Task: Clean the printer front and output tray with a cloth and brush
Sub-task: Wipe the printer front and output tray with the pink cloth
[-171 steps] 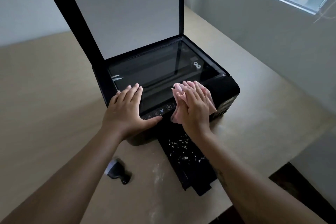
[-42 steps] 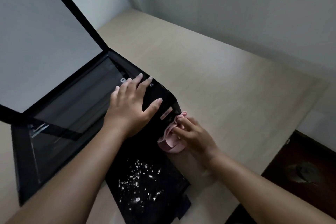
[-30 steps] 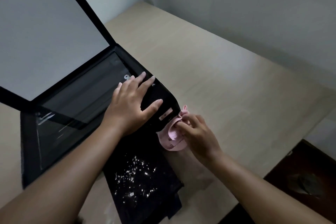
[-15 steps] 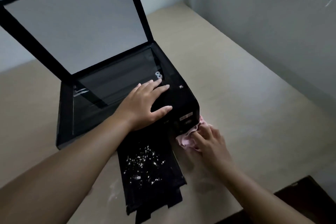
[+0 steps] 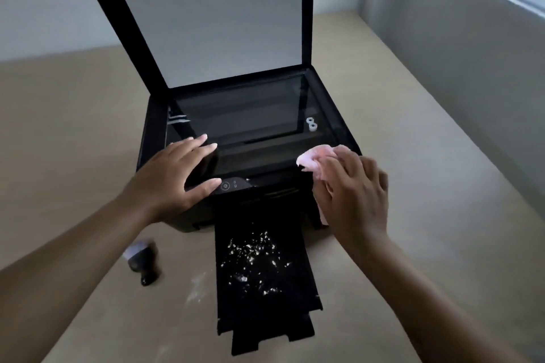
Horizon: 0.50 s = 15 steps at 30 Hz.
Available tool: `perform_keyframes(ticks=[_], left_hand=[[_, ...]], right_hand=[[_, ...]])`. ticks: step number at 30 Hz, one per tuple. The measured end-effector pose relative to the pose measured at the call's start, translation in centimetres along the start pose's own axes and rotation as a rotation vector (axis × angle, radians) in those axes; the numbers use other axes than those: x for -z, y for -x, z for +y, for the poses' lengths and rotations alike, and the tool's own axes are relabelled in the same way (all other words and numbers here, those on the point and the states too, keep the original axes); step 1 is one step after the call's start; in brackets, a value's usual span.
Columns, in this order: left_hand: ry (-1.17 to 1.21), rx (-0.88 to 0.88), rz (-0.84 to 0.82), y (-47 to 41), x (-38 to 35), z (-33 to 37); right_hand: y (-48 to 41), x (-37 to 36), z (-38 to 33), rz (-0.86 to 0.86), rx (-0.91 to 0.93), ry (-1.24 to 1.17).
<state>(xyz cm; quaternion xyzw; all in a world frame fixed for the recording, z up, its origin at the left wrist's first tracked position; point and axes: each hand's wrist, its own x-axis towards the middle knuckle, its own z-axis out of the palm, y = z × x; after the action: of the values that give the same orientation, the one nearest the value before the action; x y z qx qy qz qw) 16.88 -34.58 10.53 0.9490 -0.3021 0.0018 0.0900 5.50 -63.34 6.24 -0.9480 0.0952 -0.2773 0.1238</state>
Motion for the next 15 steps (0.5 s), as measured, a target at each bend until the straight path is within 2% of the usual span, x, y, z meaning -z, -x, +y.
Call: perform_keyframes(ticks=[2,6,7,8,10,12,15], left_hand=[[-0.013,0.058,0.005,1.0,0.4,-1.9],[0.015,0.133,0.022,1.7,-0.1,-3.2],[0.007,0.133,0.040,1.8,-0.4,-3.1],[-0.006,0.128,0.056,1.9,-0.6,-3.1],[-0.026,0.122,0.083,2.0,-0.9,-3.2],[-0.026,0.122,0.091,2.2,-0.9,-3.6],[-0.013,0.135,0.097,2.0,-1.0,-3.4]], right_hand=[[-1.2,-0.5,-1.7,-0.043,-0.009,0.041],[-0.1,-1.4,-3.7,-0.145,0.406,-0.108],[0.0,-1.3,-3.1,-0.161,0.458,-0.141],[0.0,-1.2,-2.6,-0.159,0.443,-0.139],[0.2,-1.0,-2.9,-0.124,0.264,-0.107],[0.7,-1.4,-5.9,-0.117,0.151,-0.143],[1.4,-2.2,-9.5,-0.181,0.295,-0.250]])
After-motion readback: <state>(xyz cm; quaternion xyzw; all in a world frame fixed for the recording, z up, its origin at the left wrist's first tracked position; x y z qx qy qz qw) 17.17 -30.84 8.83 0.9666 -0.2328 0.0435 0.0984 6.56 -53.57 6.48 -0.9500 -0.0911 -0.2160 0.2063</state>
